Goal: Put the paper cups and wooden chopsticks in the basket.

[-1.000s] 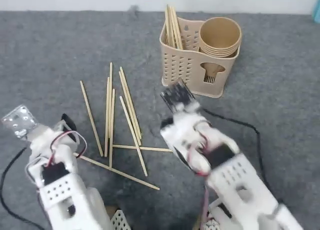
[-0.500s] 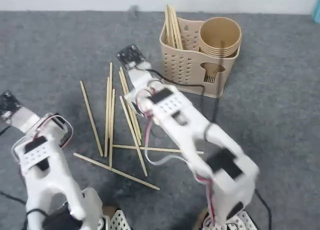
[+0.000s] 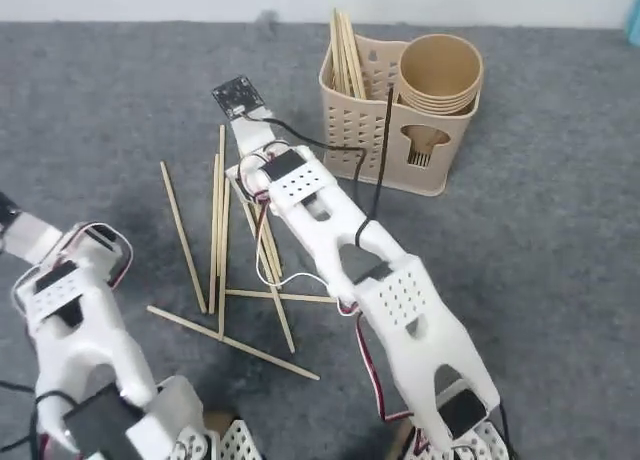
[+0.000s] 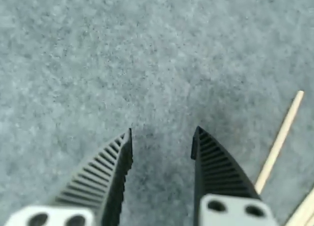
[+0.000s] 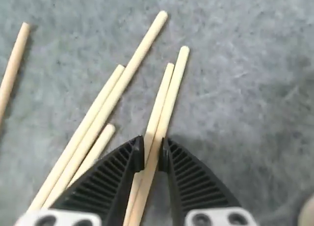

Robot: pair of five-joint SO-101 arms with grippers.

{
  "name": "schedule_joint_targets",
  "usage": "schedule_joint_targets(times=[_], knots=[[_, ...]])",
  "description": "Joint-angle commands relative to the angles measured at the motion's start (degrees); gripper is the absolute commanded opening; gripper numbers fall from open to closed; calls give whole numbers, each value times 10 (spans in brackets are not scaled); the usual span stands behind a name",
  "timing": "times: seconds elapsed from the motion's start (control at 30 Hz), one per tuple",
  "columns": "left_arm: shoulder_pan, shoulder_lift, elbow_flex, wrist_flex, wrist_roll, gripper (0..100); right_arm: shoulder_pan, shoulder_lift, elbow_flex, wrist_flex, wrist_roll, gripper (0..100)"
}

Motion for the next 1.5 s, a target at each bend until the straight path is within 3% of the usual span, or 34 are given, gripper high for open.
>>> schedule_joint_targets(times=[0.0, 0.43, 0.7, 1.47], knots=[[-3, 0, -25, -10, 11, 191, 7, 25, -118, 43, -4, 69], [-3, 0, -24, -10, 11, 191, 25, 149, -395, 177, -9, 69], [-3, 0, -24, -10, 11, 191, 21, 214, -477, 181, -5, 69], [-3, 0, -22, -10, 11, 191, 19, 253, -465, 189, 42, 43]])
